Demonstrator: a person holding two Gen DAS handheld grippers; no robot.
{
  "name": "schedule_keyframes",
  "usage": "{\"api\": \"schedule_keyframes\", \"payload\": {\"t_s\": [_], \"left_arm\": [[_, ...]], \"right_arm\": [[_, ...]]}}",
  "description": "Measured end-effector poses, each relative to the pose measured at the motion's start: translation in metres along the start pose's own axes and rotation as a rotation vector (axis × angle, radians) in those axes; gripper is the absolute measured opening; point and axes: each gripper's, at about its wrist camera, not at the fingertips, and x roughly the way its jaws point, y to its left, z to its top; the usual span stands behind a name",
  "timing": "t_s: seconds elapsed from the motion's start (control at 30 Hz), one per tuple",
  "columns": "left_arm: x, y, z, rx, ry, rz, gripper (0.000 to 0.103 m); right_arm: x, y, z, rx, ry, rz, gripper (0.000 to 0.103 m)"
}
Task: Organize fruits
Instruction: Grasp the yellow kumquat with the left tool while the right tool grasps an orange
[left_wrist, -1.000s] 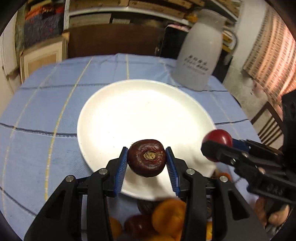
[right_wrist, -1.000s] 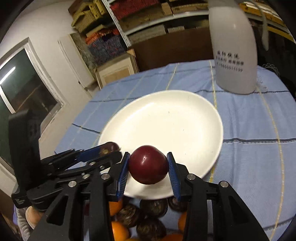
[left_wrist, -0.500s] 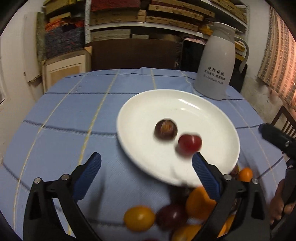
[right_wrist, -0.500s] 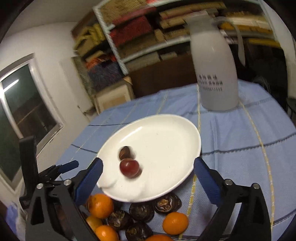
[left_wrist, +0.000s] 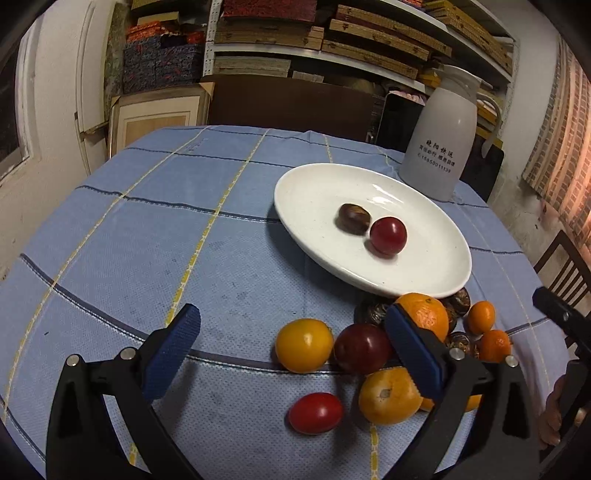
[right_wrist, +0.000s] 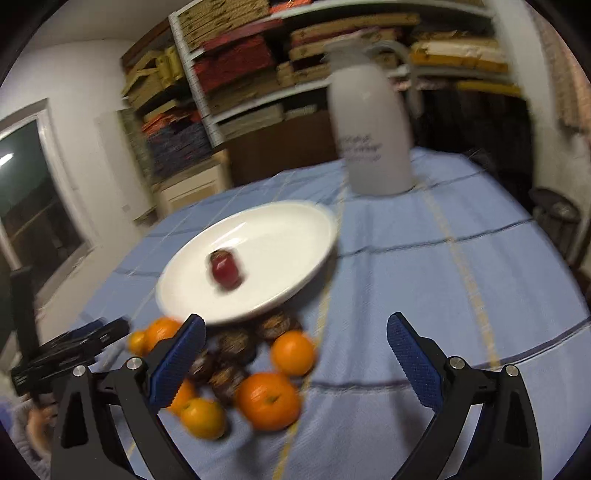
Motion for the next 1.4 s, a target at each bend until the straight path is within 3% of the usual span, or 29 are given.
{"api": "schedule_keyframes", "payload": {"t_s": [0.3,0.63,0.73,0.8,1.1,1.27,1.4], "left_arm": [[0.001,-0.029,-0.005,0.161,-0.013,0.073,0.098],[0.006,0.003,0.001,0.031,0.023,0.078,0.098],[0.007,0.012,0.001,-0.013,0.042,0.066,0.098],[0.007,0.015,0.0,-0.024,0.05,0.062,0.098],[0.01,0.019,-0.007,-0.032,0.087,0.051,0.098],[0.022,0.019,-0.009,-0.01,0.119,0.075,0.099],[0.026,0.018,-0.009,0.007,0.118,0.063,0.099]], "right_arm": [[0.003,0.028,-0.01,-0.12,0.032,0.035,0.099],[0.008,0.03,-0.032,-0.124,0.142,0.053,0.098],[0.009,0.032,-0.034,-0.127,0.162,0.057,0.09],[0.014,0.029,-0.035,-0.115,0.187,0.066,0.079],[0.026,0.013,-0.036,-0.013,0.252,0.135,0.073],[0.028,0.003,-0.036,0.033,0.268,0.125,0.051],[0.029,0.004,-0.038,0.019,0.272,0.107,0.049]]}}
